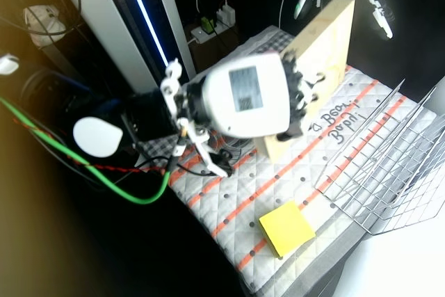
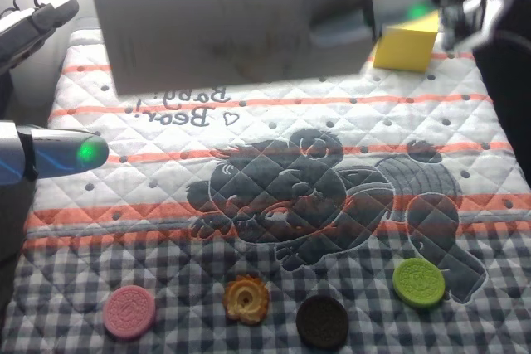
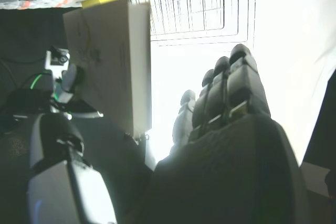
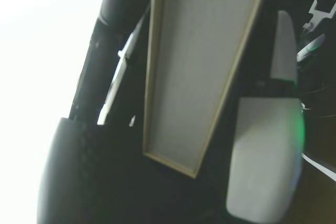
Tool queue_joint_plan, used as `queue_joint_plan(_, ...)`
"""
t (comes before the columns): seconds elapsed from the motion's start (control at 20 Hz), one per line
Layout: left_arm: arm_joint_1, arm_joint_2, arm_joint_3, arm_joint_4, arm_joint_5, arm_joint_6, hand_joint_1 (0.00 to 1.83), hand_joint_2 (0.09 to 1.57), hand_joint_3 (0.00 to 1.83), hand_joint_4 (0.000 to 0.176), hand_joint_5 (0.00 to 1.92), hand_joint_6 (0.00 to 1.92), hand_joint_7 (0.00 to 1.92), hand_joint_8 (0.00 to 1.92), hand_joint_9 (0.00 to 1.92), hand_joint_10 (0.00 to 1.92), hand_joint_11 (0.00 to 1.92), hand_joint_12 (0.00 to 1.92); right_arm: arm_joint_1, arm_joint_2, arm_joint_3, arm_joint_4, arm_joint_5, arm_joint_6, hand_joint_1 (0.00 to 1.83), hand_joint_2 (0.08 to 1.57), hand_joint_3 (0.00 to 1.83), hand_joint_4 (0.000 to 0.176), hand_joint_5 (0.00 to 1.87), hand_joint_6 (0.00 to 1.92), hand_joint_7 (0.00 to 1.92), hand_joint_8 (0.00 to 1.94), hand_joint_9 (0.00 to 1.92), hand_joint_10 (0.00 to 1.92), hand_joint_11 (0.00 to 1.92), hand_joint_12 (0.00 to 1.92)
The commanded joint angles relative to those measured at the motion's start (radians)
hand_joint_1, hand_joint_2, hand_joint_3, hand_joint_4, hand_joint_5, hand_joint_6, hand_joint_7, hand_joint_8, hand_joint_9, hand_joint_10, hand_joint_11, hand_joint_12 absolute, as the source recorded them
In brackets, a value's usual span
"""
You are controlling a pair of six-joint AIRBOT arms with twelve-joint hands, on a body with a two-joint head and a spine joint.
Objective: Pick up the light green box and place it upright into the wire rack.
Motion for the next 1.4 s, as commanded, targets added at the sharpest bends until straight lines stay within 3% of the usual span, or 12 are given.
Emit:
queue_joint_plan(0.0, -0.012, -0.001, 0.002, -0.001, -0.124, -0.006, 0.75, 0.75, 0.0, 0.176, 0.0, 0.0, 0.0, 0.0, 0.0, 0.0, 0.03, 0.02, 0.034, 0.015, 0.011, 0.048, 0.113, 0.008, 1.11, 1.22, 0.0, 0.0, 0.78, 1.27, 1.42, 0.07, 1.6, 0.01, 1.27, 0.92)
queue_joint_plan(0.05, -0.013, -0.001, 0.002, -0.001, -0.124, -0.006, 0.74, 0.76, 0.0, 0.176, 0.0, 0.0, 0.0, 0.0, 0.0, 0.0, 0.03, 0.03, 0.053, 0.015, 0.015, 0.044, 0.112, 0.008, 1.1, 1.23, 0.0, 0.0, 0.75, 1.31, 1.4, 0.05, 1.58, 0.0, 1.23, 0.92)
queue_joint_plan(0.1, -0.014, -0.001, 0.003, -0.001, -0.124, -0.006, 0.72, 0.76, 0.01, 0.176, 0.0, 0.0, 0.0, 0.0, 0.0, 0.0, 0.03, 0.03, 0.087, 0.014, 0.027, 0.037, 0.102, 0.007, 1.22, 1.17, 0.0, 0.0, 0.86, 1.14, 1.06, 0.83, 1.53, 0.01, 1.27, 0.74)
queue_joint_plan(0.2, -0.02, -0.004, 0.006, 0.001, -0.116, -0.006, 0.71, 0.77, 0.01, 0.176, 0.01, 0.0, 0.0, 0.0, 0.0, 0.0, 0.01, 0.02, 0.142, 0.011, 0.047, 0.031, 0.082, -0.005, 1.24, 1.17, 0.0, 0.0, 0.74, 1.19, 1.03, 1.04, 1.5, 0.0, 1.27, 0.71)
queue_joint_plan(0.45, -0.038, -0.017, 0.014, 0.011, -0.107, -0.006, 0.72, 0.75, 0.0, 0.176, 0.03, 0.01, 0.0, 0.0, 0.0, 0.0, 0.06, 0.07, 0.257, 0.009, 0.063, 0.007, 0.007, -0.062, 1.24, 1.18, 0.0, 0.0, 0.69, 1.28, 1.04, 1.02, 1.48, 0.0, 1.12, 0.83)
queue_joint_plan(0.55, -0.048, -0.028, 0.021, 0.018, -0.095, -0.006, 0.71, 0.75, 0.0, 0.176, 0.04, 0.0, 0.0, 0.0, 0.0, 0.0, 0.0, 0.33, 0.272, -0.001, 0.074, 0.004, -0.019, -0.08, 1.11, 1.22, 0.0, 0.0, 0.77, 1.28, 1.23, 0.27, 1.49, 0.01, 1.1, 0.86)
queue_joint_plan(0.7, -0.063, -0.044, 0.03, 0.025, -0.084, -0.006, 0.7, 0.76, 0.01, 0.176, 0.05, 0.0, 0.0, 0.0, 0.0, 0.0, 0.0, 0.38, 0.273, -0.005, 0.09, 0.003, -0.046, -0.08, 1.25, 1.14, 0.0, 0.0, 0.78, 1.12, 1.12, 0.89, 1.51, 0.01, 1.22, 0.74)
queue_joint_plan(0.85, -0.067, -0.044, 0.029, 0.033, -0.084, -0.006, 0.69, 0.76, 0.0, 0.176, 0.05, 0.0, 0.0, 0.0, 0.0, 0.0, 0.0, 0.34, 0.259, -0.02, 0.108, 0.002, -0.069, -0.08, 1.12, 1.19, 0.0, 0.0, 0.82, 1.21, 1.26, 0.31, 1.51, 0.0, 1.18, 0.87)
queue_joint_plan(0.9, -0.068, -0.046, 0.029, 0.035, -0.082, -0.006, 0.69, 0.75, 0.0, 0.176, 0.04, 0.0, 0.0, 0.0, 0.0, 0.0, 0.0, 0.39, 0.257, -0.026, 0.118, 0.003, -0.076, -0.08, 1.23, 1.14, 0.0, 0.0, 0.82, 1.08, 1.16, 0.78, 1.52, 0.0, 1.24, 0.85)
queue_joint_plan(0.95, -0.068, -0.047, 0.03, 0.036, -0.08, -0.006, 0.71, 0.74, 0.0, 0.176, 0.05, 0.0, 0.0, 0.0, 0.0, 0.0, 0.0, 0.39, 0.257, -0.031, 0.124, 0.004, -0.084, -0.08, 1.15, 1.17, 0.0, 0.0, 0.86, 1.13, 1.19, 0.52, 1.53, 0.01, 1.25, 0.89)
queue_joint_plan(1.1, -0.073, -0.051, 0.033, 0.039, -0.073, -0.006, 0.66, 0.76, 0.0, 0.176, 0.03, 0.0, 0.0, 0.0, 0.0, 0.0, 0.0, 0.32, 0.257, -0.043, 0.137, 0.008, -0.098, -0.08, 1.26, 1.12, 0.0, 0.0, 0.84, 1.01, 1.11, 0.96, 1.54, 0.01, 1.2, 0.95)
queue_joint_plan(1.35, -0.078, -0.055, 0.035, 0.046, -0.068, -0.006, 0.71, 0.75, 0.0, 0.176, 0.02, 0.0, 0.0, 0.0, 0.0, 0.0, 0.0, 0.11, 0.255, -0.063, 0.166, 0.009, -0.123, -0.08, 1.27, 1.1, 0.0, 0.0, 0.89, 0.91, 1.15, 0.89, 1.55, 0.01, 1.26, 0.78)
